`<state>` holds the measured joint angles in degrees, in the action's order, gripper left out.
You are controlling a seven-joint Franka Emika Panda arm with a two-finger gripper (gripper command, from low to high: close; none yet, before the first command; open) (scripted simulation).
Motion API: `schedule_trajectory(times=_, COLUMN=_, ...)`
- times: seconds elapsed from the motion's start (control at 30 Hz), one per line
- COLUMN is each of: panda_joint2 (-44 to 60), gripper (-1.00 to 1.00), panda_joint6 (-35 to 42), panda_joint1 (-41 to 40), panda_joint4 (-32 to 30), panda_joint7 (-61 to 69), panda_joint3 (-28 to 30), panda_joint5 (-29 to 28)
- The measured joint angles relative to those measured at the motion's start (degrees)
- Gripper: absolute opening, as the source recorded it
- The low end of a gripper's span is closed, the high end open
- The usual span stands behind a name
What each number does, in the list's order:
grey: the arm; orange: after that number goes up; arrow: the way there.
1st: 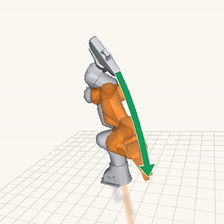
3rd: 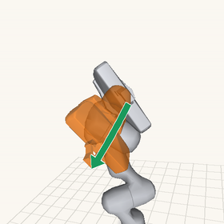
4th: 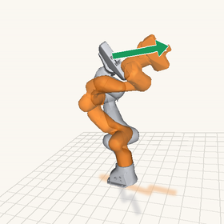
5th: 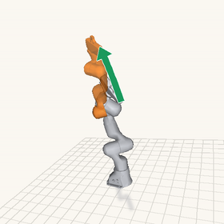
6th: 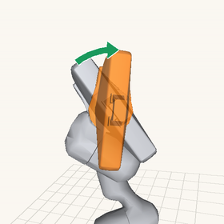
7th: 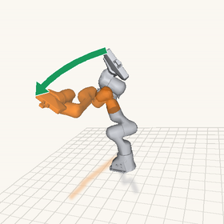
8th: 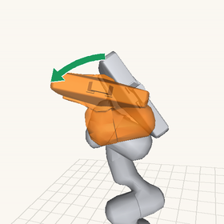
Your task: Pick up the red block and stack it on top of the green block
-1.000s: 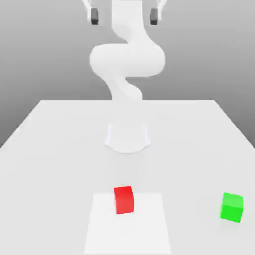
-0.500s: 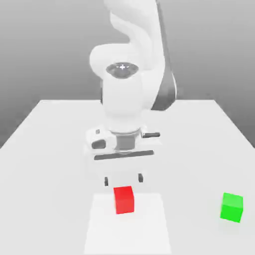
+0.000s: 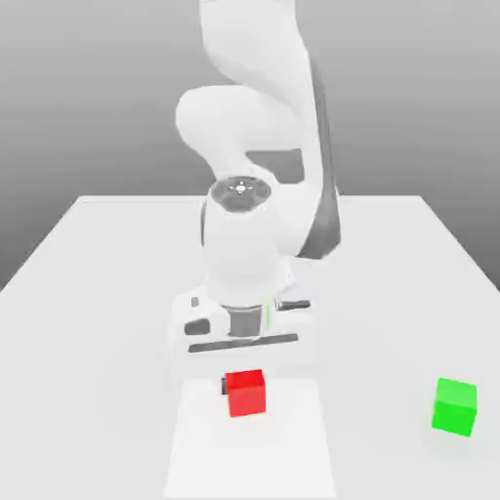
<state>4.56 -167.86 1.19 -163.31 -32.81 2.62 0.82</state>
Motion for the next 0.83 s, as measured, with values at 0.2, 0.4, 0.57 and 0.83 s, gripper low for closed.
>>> schedule_trajectory(times=0.2, panda_joint2=-6.4, gripper=-1.0, panda_joint6=8.6, panda_joint1=4.7, panda_joint4=2.1, panda_joint7=-2.9, panda_joint3=-2.7, panda_joint5=-2.2)
schedule_trajectory(times=0.4, panda_joint2=-3.1, gripper=-1.0, panda_joint6=13.9, panda_joint1=16.0, panda_joint4=10.7, panda_joint7=-7.2, panda_joint3=-8.5, panda_joint5=-3.1)
schedule_trajectory(times=0.57, panda_joint2=0.2, gripper=-1.0, panda_joint6=17.6, panda_joint1=24.7, panda_joint4=17.6, panda_joint7=-10.0, panda_joint3=-13.3, panda_joint5=-2.9)
schedule_trajectory(times=0.83, panda_joint2=9.3, gripper=1.0, panda_joint6=10.1, panda_joint1=26.4, panda_joint4=19.1, panda_joint7=-13.2, panda_joint3=-11.7, panda_joint5=-6.6)
